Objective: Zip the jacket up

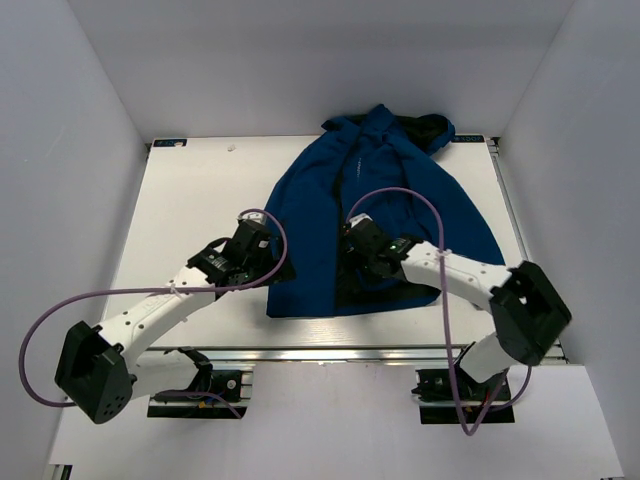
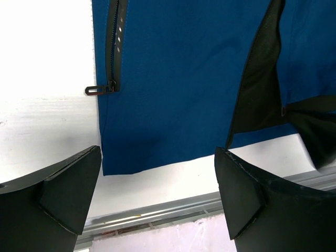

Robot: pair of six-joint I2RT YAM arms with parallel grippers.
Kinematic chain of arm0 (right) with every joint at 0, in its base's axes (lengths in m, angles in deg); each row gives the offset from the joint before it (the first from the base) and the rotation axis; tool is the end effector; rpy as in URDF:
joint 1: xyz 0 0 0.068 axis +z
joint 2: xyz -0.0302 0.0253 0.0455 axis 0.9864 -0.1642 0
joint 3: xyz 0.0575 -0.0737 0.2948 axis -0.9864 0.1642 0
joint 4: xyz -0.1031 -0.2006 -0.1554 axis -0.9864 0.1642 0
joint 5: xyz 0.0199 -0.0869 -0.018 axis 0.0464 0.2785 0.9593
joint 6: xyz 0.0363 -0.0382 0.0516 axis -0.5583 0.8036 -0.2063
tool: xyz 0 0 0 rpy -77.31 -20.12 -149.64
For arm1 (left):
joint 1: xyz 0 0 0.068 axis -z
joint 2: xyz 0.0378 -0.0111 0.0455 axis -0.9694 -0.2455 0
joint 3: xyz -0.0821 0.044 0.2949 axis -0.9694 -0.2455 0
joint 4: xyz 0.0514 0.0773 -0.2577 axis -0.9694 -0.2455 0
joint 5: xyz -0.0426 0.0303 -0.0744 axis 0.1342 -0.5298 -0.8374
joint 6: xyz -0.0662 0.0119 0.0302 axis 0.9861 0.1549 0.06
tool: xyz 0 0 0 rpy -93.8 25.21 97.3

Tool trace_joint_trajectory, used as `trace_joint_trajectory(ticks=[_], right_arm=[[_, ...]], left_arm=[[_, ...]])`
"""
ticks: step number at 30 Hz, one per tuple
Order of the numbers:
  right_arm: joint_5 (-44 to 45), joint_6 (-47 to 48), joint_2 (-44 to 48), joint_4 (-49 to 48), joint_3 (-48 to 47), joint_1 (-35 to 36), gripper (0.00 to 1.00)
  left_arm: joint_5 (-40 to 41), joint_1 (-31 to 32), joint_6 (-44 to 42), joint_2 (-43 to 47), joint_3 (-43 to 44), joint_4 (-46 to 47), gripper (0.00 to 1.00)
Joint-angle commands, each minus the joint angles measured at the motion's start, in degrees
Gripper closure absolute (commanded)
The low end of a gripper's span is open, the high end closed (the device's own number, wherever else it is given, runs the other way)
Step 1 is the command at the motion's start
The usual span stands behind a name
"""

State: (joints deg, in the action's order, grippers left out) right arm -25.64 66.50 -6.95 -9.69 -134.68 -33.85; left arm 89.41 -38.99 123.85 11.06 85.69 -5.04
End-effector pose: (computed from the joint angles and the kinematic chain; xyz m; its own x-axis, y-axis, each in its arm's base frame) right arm 0.2299 0.2171 0.2252 -0.7148 -0.4153 -0.5627 -0.4255 0.8968 -0.1214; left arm 0.1978 -0.1402 0.2482 -0.8570 -0.1833 -0.4816 -0.0241 0.9478 -0.3180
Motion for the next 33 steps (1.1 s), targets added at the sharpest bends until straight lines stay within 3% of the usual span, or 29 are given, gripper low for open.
trace_joint_trajectory(ticks=[1, 5, 9, 11, 12, 15, 20, 23, 26, 29, 33], right_arm=[[1.58, 0.05, -3.66, -4.64, -3.77, 0.41, 0.12], [0.96, -0.39, -8.84, -6.14, -3.86, 0.76, 0.18], [-0.18, -1.09, -11.40, -6.40, -3.60, 0.68, 0.34], [-0.18, -2.06, -11.49, -6.58, -3.43, 0.76, 0.54], [-0.01, -2.67, -11.23, -6.75, -3.25, 0.76, 0.73], [-0.44, -4.35, -8.69, -6.58, -2.90, 0.76, 1.00], [-4.13, -4.96, -0.88, -6.23, -0.53, 0.76, 1.00], [-10.70, -5.31, 4.74, -5.26, 2.71, 0.76, 1.00], [-17.39, -6.63, 11.07, -7.62, 9.11, 0.68, 1.00], [-30.20, -10.31, 15.82, -14.28, 17.98, 0.67, 1.00], [-33.05, -14.01, 15.85, -18.52, 25.03, 0.50, 1.00]], left_arm=[[1.58, -0.15, 1.06, 3.10, 0.04, -0.72, 0.02], [2.11, -0.15, 1.51, 3.46, -0.05, -1.08, 0.02], [2.55, -0.15, 1.16, 3.20, 0.13, -1.43, 0.02], [2.72, -0.15, 1.07, 2.76, 0.57, -1.69, 0.02], [2.72, -0.15, 1.07, 2.67, 0.57, -1.69, 0.02], [2.55, -0.15, 1.07, 2.67, 0.48, -1.69, 0.02], [1.76, -0.15, 1.15, 3.11, -0.31, -0.99, 0.02], [0.00, -0.15, 0.80, 3.28, -0.49, 0.67, 0.02], [-4.30, -0.15, -0.69, 3.37, -1.27, 4.44, 0.02], [-12.38, -0.15, -2.18, 2.67, -2.86, 10.06, 0.02], [-19.50, -0.15, -2.45, -0.58, -3.65, 14.30, 0.02]])
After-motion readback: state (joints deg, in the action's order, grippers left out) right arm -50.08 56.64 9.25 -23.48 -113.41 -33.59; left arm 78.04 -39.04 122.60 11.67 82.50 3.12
